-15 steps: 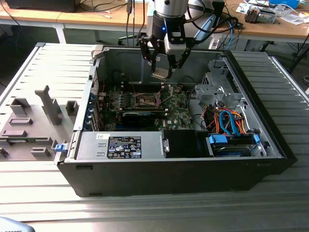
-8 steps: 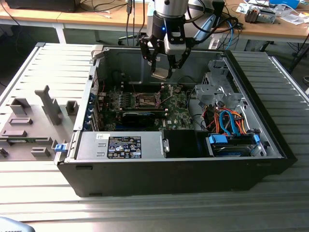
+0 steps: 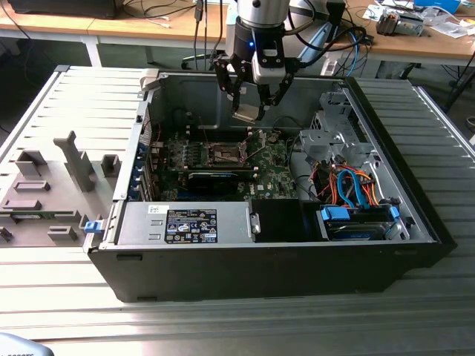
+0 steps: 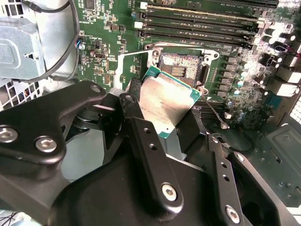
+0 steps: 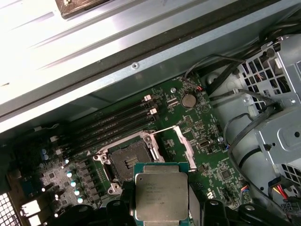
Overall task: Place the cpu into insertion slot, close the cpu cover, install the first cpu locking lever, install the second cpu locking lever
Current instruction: 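Place the cpu into insertion slot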
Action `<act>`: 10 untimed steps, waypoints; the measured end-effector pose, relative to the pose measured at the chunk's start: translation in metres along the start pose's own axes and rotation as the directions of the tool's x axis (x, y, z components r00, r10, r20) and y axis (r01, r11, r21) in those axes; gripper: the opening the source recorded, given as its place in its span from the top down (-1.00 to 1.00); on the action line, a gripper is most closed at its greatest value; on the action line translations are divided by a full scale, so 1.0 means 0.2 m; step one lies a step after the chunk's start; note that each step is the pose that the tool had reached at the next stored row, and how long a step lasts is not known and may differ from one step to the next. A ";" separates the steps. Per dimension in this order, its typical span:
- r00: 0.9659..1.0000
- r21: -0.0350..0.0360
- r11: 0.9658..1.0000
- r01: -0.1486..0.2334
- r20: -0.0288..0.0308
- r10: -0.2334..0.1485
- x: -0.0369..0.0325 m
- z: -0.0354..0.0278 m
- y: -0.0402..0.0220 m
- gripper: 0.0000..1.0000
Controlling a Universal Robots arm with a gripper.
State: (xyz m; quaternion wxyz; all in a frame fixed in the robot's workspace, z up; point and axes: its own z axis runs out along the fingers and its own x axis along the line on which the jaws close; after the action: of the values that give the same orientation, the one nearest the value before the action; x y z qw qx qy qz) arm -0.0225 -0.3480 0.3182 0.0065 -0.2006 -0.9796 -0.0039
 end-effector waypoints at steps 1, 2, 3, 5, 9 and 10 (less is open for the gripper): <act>1.000 0.000 1.000 -0.001 0.000 0.001 0.000 0.000 0.000 -0.09; 1.000 0.000 1.000 -0.002 0.000 0.002 0.000 0.000 0.000 -0.09; 1.000 0.000 1.000 -0.003 0.000 0.003 0.000 0.000 0.000 -0.09; 1.000 0.000 1.000 -0.004 0.000 0.004 0.000 0.001 0.000 -0.09; 1.000 0.000 1.000 -0.007 0.000 0.007 0.000 0.001 0.000 -0.09; 1.000 0.000 1.000 -0.008 0.000 0.008 0.000 0.001 0.000 -0.09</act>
State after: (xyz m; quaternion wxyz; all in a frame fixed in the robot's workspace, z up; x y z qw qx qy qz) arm -0.0225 -0.3480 0.3179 0.0065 -0.2046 -0.9788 -0.0039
